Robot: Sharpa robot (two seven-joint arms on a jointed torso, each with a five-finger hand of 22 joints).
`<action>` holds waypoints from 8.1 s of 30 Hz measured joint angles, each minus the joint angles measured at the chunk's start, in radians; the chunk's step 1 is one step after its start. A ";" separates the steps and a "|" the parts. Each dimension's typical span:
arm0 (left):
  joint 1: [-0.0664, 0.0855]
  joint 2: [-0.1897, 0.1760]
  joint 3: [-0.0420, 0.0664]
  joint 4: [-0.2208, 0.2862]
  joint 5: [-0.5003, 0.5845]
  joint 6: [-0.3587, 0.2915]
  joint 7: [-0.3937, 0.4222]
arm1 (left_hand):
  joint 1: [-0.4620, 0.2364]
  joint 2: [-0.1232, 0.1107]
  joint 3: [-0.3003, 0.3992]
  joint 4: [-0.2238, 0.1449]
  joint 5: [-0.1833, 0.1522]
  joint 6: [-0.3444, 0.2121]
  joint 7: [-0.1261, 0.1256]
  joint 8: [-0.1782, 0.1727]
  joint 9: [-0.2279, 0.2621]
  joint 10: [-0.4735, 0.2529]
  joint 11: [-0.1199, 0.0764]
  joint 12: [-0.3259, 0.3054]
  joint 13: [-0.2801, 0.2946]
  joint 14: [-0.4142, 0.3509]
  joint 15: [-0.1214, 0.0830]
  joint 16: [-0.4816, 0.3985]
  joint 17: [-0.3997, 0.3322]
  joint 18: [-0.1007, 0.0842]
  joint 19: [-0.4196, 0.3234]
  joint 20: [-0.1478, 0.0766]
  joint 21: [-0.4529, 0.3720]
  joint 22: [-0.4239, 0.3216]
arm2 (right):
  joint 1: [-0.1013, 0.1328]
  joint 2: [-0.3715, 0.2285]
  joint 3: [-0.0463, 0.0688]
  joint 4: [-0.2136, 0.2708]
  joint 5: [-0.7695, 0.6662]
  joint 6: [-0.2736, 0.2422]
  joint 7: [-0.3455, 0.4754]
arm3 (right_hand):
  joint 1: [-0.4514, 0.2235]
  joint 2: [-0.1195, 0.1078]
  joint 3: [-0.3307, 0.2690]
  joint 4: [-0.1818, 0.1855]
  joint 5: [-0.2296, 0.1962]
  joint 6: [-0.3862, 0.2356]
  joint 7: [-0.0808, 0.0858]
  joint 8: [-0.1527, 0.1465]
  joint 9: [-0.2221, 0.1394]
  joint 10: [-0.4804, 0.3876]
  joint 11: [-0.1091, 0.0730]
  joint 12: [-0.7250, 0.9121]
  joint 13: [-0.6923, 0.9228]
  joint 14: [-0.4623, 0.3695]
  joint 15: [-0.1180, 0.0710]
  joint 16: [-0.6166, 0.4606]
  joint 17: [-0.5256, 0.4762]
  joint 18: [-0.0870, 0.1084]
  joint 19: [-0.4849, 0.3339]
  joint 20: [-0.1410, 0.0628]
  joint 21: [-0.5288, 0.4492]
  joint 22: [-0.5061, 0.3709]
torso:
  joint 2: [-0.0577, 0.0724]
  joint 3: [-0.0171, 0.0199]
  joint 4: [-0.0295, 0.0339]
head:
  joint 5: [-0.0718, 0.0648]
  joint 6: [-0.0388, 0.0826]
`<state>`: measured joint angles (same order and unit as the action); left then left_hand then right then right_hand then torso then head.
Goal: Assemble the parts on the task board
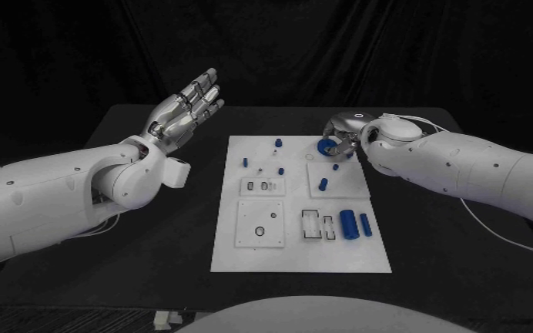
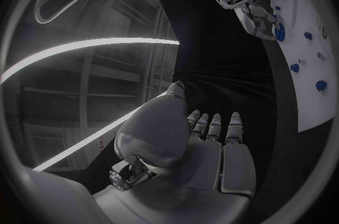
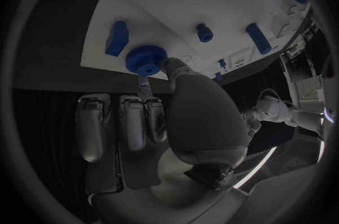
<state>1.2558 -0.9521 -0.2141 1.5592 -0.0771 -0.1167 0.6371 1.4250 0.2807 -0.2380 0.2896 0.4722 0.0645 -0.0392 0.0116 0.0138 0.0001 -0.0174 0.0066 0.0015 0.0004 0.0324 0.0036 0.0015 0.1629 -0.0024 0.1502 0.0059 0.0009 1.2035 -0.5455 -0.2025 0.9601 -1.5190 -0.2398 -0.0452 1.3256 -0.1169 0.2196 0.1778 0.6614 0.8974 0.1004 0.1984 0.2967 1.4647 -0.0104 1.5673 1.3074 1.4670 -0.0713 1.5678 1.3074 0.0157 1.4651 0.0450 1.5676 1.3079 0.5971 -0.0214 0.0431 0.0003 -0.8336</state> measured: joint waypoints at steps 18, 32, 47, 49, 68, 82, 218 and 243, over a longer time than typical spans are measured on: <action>-0.002 -0.002 0.000 -0.001 0.000 0.005 -0.004 | 0.004 -0.004 0.003 -0.003 0.007 0.000 0.000 0.000 0.000 0.000 0.000 0.000 0.000 0.000 0.007 0.000 0.000 0.000 0.004 0.004 0.000 0.000 | 0.032 -0.018 -0.003 0.129 0.002 -0.008 0.007 | 0.009 0.004 0.011 -0.011 -0.028 0.000 0.000 0.000 0.000 0.000 0.000 0.000 0.000 0.000 0.000 0.000 0.000 0.000 0.000 0.000 0.000 0.000 | -0.001 -0.0001 -0.0008 | 0.004 -0.006; -0.003 -0.003 0.000 -0.001 0.000 0.011 -0.010 | 0.013 -0.005 0.005 -0.005 0.012 0.004 -0.004 0.000 0.000 0.000 0.000 0.000 -0.001 -0.004 0.011 0.000 -0.001 0.000 0.000 0.007 0.000 0.000 | 0.043 0.089 -0.004 0.130 0.002 0.006 0.014 | 0.010 0.002 0.016 -0.016 -0.056 0.000 -0.001 0.000 0.000 0.000 0.000 0.000 0.000 0.000 0.000 0.000 0.000 0.000 0.000 0.000 0.000 0.000 | -0.001 -0.0004 -0.0006 | -0.001 -0.006; -0.003 -0.005 0.000 0.000 0.000 0.017 -0.019 | 0.017 -0.009 0.005 -0.005 0.012 0.004 -0.004 0.000 0.000 0.000 0.000 0.000 0.000 0.000 0.014 0.000 0.000 0.000 0.004 0.011 0.000 0.000 | 0.038 0.217 -0.003 0.010 0.001 0.036 0.038 | 0.010 0.002 0.025 -0.028 -0.075 -0.007 -0.008 0.016 0.000 0.000 0.000 0.000 0.000 -0.004 0.004 0.000 0.001 0.000 0.000 0.000 -0.004 -0.001 | 0.000 -0.0005 0.0009 | -0.009 -0.008; -0.003 -0.004 0.000 0.000 0.000 0.019 -0.019 | 0.017 -0.009 0.005 -0.005 0.012 0.004 -0.004 0.000 0.000 0.000 0.000 0.000 0.000 0.000 0.014 0.000 0.000 0.000 0.004 0.011 0.000 0.000 | 0.036 0.224 -0.003 0.000 0.001 0.039 0.040 | 0.010 0.002 0.028 -0.031 -0.078 -0.012 -0.011 0.020 0.000 0.000 0.000 0.000 0.000 -0.004 0.004 0.000 0.001 0.000 0.000 0.000 -0.005 -0.001 | 0.000 -0.0005 0.0008 | -0.009 -0.009; -0.006 -0.004 0.000 -0.002 0.000 0.031 -0.023 | 0.028 -0.009 0.011 -0.005 0.016 0.007 0.000 0.000 0.000 0.000 0.000 0.000 0.000 0.000 0.014 0.000 0.000 0.000 0.000 0.014 0.000 0.001 | 0.026 0.245 -0.003 -0.035 -0.006 0.085 0.040 | -0.020 0.003 0.012 -0.051 -0.350 -0.135 -0.001 -0.056 0.006 0.000 0.008 0.000 0.000 -0.004 0.011 0.000 0.000 0.000 0.000 0.007 -0.023 0.000 | 0.001 -0.0007 0.0012 | -0.006 -0.015; -0.008 -0.003 0.000 -0.003 0.000 0.035 -0.026 | 0.029 -0.009 0.011 -0.005 0.016 0.016 0.009 0.001 0.001 0.000 0.001 0.000 0.000 0.000 0.014 0.000 0.000 0.000 0.004 0.018 0.000 0.001 | 0.025 0.216 -0.003 -0.014 -0.013 0.084 0.036 | -0.041 0.016 -0.013 -0.042 -0.414 -0.162 -0.003 -0.079 -0.022 0.000 0.007 0.000 0.000 -0.004 0.011 0.000 0.000 0.000 0.000 0.007 -0.028 0.000 | -0.001 -0.0002 -0.0010 | -0.002 -0.019; -0.036 -0.008 0.000 -0.013 0.000 0.069 -0.042 | 0.057 -0.014 0.019 -0.014 0.033 0.018 -0.007 0.004 0.002 -0.002 0.016 0.000 -0.001 0.000 0.028 0.000 0.000 0.000 0.004 0.025 0.000 0.001 | -0.029 -0.192 -0.004 0.121 0.066 -0.065 0.055 | 0.103 -0.020 -0.072 0.061 -0.330 -0.085 -0.019 0.005 -0.026 0.004 0.003 0.000 0.000 0.000 0.007 0.000 0.000 0.000 0.000 0.007 -0.009 -0.001 | -0.008 -0.0028 -0.0009 | -0.008 -0.039; -0.040 -0.010 0.000 -0.014 0.000 0.075 -0.046 | 0.061 -0.010 0.019 -0.014 0.038 0.018 -0.007 0.004 0.001 -0.002 0.016 0.000 0.000 0.000 0.028 0.000 0.000 0.000 0.004 0.025 0.000 0.001 | -0.035 -0.195 -0.004 0.128 0.067 -0.083 0.065 | 0.118 -0.005 -0.041 0.041 -0.139 -0.030 -0.028 0.166 0.048 0.004 -0.004 0.000 0.001 0.001 0.001 0.000 0.000 0.000 0.000 0.000 -0.013 0.000 | -0.009 -0.0028 -0.0014 | -0.001 -0.039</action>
<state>1.2156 -0.9616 -0.2142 1.5455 -0.0775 -0.0421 0.5915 1.4863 0.2709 -0.2187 0.2759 0.5101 0.0824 -0.0463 0.0154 0.0153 -0.0017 -0.0017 0.0065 0.0013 0.0004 0.0608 0.0036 0.0011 0.1627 0.0012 0.1751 0.0059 0.0017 1.1688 -0.7406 -0.2065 1.0879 -1.4522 -0.3225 0.0193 1.4439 -0.1218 0.1782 0.2191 0.5219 0.8678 0.0720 0.3640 0.3448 1.4685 -0.0144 1.5673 1.3081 1.4679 -0.0707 1.5678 1.3078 0.0158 1.4652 0.0448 1.5549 1.3079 0.5881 -0.0242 0.0417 -0.0010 -0.8725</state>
